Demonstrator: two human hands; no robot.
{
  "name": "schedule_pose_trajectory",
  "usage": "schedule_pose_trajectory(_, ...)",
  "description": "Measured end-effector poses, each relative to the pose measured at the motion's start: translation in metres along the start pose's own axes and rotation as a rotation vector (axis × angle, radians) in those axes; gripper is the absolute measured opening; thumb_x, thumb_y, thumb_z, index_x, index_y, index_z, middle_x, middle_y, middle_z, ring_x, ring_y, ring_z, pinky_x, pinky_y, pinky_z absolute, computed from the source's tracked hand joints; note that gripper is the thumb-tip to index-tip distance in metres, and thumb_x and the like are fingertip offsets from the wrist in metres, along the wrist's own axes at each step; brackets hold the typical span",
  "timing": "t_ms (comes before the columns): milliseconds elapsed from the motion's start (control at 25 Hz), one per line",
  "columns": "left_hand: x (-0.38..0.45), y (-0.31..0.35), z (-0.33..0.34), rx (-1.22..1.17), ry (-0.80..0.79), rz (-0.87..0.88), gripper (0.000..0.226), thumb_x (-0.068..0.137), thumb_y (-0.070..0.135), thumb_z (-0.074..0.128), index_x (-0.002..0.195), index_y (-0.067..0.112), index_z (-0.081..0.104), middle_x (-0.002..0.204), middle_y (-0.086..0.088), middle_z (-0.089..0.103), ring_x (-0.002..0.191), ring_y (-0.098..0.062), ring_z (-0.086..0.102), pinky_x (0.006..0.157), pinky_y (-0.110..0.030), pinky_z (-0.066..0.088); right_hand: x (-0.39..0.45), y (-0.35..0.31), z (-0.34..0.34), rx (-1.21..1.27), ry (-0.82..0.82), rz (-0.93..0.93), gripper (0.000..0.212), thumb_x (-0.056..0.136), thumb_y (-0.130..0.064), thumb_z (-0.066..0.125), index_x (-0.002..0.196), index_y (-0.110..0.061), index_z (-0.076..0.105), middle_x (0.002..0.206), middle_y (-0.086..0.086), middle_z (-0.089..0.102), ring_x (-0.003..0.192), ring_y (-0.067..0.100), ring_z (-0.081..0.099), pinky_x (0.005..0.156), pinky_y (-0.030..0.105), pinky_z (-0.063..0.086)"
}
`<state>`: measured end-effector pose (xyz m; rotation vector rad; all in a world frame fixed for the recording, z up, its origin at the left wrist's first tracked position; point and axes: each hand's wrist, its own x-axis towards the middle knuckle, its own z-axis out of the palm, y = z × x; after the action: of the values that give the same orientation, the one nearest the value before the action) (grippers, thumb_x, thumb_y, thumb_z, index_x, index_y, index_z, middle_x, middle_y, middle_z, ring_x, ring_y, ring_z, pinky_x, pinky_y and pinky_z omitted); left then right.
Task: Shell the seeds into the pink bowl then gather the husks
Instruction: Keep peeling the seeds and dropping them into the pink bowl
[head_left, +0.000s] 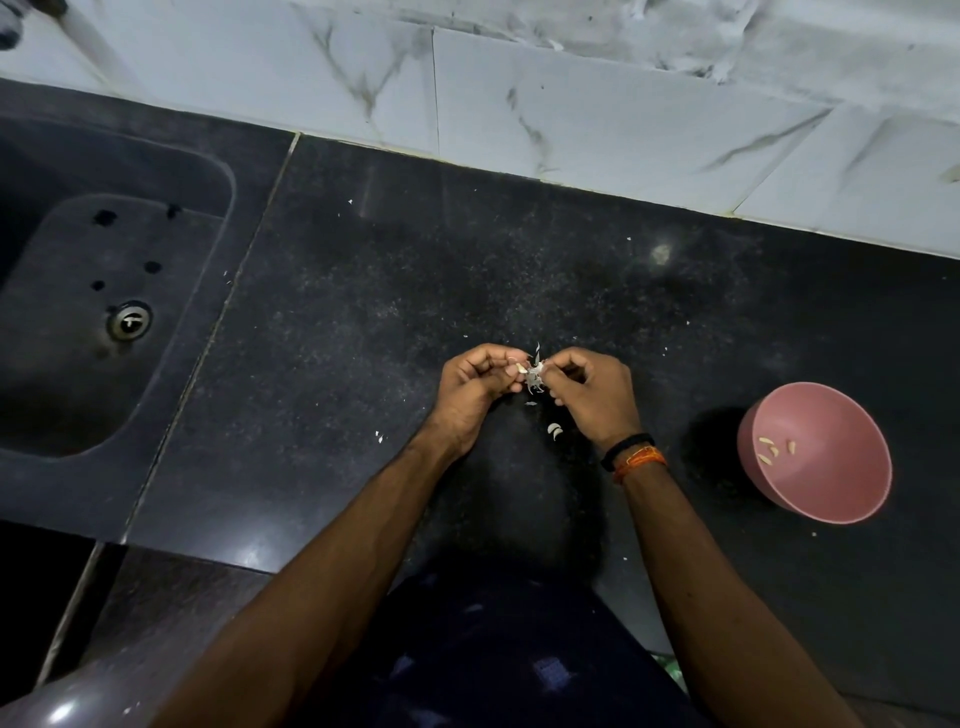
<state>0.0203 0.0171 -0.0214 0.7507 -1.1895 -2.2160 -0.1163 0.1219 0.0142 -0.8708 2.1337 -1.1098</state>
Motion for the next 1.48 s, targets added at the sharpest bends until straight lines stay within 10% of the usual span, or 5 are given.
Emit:
schedule_pose_trajectory(480, -0.001, 0.000, -0.001, 0.009, 0.016, 0.002, 0.018, 0.091, -0.011, 0.059, 0.101, 0.001, 0.069, 0.088, -0.004, 0.074, 0.082, -0.012, 0.067, 0.075, -0.025, 0.056, 0.004, -0.009, -0.007, -0.140, -0.143, -0.089, 0.034, 0.089, 0.007, 0.056, 0.104, -0.014, 0.078, 0.094, -0.003, 0.078, 0.090, 0.007, 0.074, 0.088, 0.039, 0.062)
schedule_pose_trajectory(1480, 0.000, 0.004, 0.000, 0.069, 0.028, -0.063, 0.015, 0.086, -0.011, 0.067, 0.100, -0.009, 0.070, 0.088, -0.019, 0.075, 0.074, -0.024, 0.072, 0.074, -0.032, 0.062, 0.003, -0.012, -0.008, -0.353, -0.200, -0.272, 0.016, 0.092, -0.020, 0.063, 0.084, -0.020, 0.076, 0.073, -0.006, 0.070, 0.068, 0.012, 0.067, 0.069, 0.041, 0.058)
